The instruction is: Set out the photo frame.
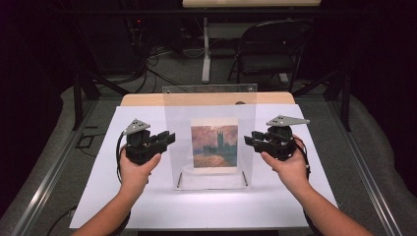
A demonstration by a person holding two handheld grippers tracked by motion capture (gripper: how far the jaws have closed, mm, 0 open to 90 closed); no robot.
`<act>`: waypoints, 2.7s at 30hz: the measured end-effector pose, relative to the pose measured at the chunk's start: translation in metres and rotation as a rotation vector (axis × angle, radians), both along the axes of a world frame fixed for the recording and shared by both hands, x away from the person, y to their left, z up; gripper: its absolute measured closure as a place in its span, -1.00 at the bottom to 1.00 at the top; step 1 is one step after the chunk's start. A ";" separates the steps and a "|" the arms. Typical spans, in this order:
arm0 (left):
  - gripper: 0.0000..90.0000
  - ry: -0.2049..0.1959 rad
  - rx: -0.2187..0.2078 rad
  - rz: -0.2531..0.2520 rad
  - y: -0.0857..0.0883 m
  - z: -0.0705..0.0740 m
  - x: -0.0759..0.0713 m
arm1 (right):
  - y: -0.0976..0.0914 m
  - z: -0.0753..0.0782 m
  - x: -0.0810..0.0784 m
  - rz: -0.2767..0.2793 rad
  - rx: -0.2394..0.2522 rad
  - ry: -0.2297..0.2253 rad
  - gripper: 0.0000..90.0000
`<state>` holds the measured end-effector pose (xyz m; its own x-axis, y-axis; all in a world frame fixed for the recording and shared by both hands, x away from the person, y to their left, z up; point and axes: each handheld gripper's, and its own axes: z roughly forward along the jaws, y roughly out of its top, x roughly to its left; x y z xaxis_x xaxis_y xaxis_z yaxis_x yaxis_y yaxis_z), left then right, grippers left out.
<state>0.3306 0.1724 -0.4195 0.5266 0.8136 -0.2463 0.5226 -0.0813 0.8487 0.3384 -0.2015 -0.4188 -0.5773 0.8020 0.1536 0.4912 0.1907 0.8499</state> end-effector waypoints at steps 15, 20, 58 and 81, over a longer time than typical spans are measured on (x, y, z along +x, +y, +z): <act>0.57 -0.026 -0.007 -0.039 0.004 -0.002 -0.022 | -0.003 -0.002 -0.023 0.018 0.016 -0.027 0.43; 0.55 -0.038 -0.010 -0.052 0.005 -0.003 -0.030 | -0.004 -0.003 -0.030 0.026 0.033 -0.023 0.43; 0.22 -0.041 -0.019 -0.032 0.014 -0.012 -0.047 | -0.007 -0.010 -0.042 0.056 0.078 -0.020 0.16; -0.07 -0.072 0.018 0.028 0.041 -0.017 -0.062 | -0.038 -0.012 -0.061 0.017 0.093 -0.059 -0.27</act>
